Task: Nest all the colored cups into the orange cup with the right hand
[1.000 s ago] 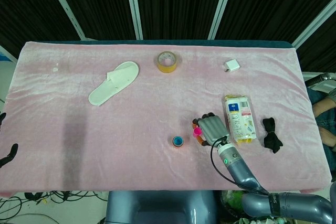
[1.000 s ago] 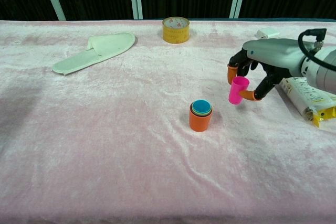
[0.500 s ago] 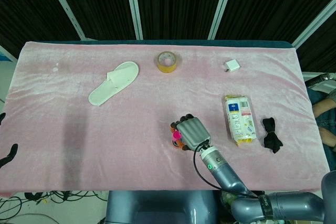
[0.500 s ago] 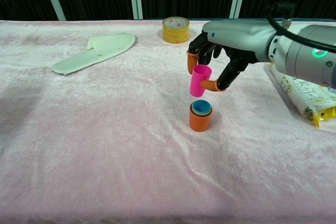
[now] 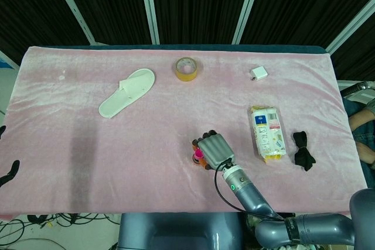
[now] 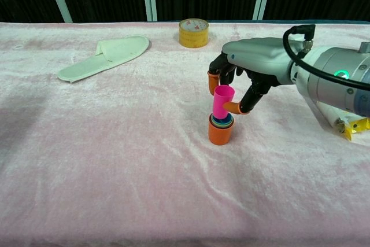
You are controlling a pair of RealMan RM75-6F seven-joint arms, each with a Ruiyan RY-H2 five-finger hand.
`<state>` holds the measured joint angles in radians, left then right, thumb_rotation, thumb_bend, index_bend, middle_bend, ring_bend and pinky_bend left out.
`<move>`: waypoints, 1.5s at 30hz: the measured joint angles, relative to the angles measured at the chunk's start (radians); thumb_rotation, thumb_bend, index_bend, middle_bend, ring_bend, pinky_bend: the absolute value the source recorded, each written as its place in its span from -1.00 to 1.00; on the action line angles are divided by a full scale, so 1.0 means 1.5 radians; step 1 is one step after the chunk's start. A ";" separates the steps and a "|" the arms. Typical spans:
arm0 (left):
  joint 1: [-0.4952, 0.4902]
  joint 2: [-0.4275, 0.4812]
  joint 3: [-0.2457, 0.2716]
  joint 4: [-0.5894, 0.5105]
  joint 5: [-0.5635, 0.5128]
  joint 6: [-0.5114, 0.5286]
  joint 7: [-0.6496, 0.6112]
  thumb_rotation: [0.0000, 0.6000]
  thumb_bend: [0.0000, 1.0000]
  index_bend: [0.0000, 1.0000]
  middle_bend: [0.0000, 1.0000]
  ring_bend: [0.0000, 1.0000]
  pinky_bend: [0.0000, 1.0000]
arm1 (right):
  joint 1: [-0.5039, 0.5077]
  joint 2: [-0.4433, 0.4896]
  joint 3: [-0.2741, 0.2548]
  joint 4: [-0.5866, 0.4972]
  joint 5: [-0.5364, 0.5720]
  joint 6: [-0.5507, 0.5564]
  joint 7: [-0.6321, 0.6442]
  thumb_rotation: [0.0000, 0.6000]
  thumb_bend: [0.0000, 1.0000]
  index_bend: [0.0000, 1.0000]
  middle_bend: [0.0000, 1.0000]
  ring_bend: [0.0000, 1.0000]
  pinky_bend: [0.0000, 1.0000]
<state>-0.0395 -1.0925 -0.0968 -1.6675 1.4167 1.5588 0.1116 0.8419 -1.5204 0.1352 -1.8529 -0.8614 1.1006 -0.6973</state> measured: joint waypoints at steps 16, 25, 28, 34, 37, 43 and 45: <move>0.000 0.000 0.000 0.001 -0.001 -0.001 0.003 1.00 -0.32 -0.90 -0.91 -1.00 -1.00 | 0.001 0.006 -0.021 0.009 0.008 -0.026 0.005 1.00 -0.73 -0.79 -0.72 -0.63 -0.54; -0.001 -0.001 0.001 0.002 0.001 -0.002 0.003 1.00 -0.32 -0.90 -0.91 -1.00 -1.00 | -0.009 0.072 -0.021 -0.042 0.009 -0.003 0.008 1.00 -0.82 -1.00 -0.92 -0.68 -0.54; -0.001 -0.002 0.001 0.002 0.003 -0.001 0.003 1.00 -0.32 -0.90 -0.91 -1.00 -1.00 | -0.029 0.106 -0.026 -0.062 -0.026 0.035 0.013 1.00 -0.82 -1.00 -0.92 -0.68 -0.54; -0.001 -0.002 0.002 -0.001 0.004 -0.001 0.004 1.00 -0.32 -0.90 -0.91 -1.00 -1.00 | -0.095 0.162 -0.054 -0.102 -0.129 0.138 0.029 1.00 -0.82 -0.99 -0.92 -0.68 -0.54; 0.000 -0.001 0.003 -0.003 0.006 0.001 0.004 1.00 -0.32 -0.90 -0.91 -1.00 -1.00 | -0.142 0.191 -0.080 -0.118 -0.189 0.197 0.046 1.00 -0.82 -0.99 -0.92 -0.68 -0.54; 0.002 -0.001 0.005 -0.007 0.011 0.006 0.005 1.00 -0.32 -0.90 -0.91 -1.00 -1.00 | -0.259 0.230 -0.143 -0.118 -0.316 0.311 0.102 1.00 -0.82 -0.99 -0.92 -0.68 -0.54; 0.003 0.000 0.006 -0.008 0.012 0.007 0.005 1.00 -0.32 -0.90 -0.91 -1.00 -1.00 | -0.289 0.234 -0.161 -0.107 -0.342 0.332 0.109 1.00 -0.82 -0.99 -0.92 -0.69 -0.54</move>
<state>-0.0349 -1.0932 -0.0882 -1.6801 1.4352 1.5694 0.1191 0.4085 -1.1697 -0.1058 -2.0132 -1.3739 1.5992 -0.5331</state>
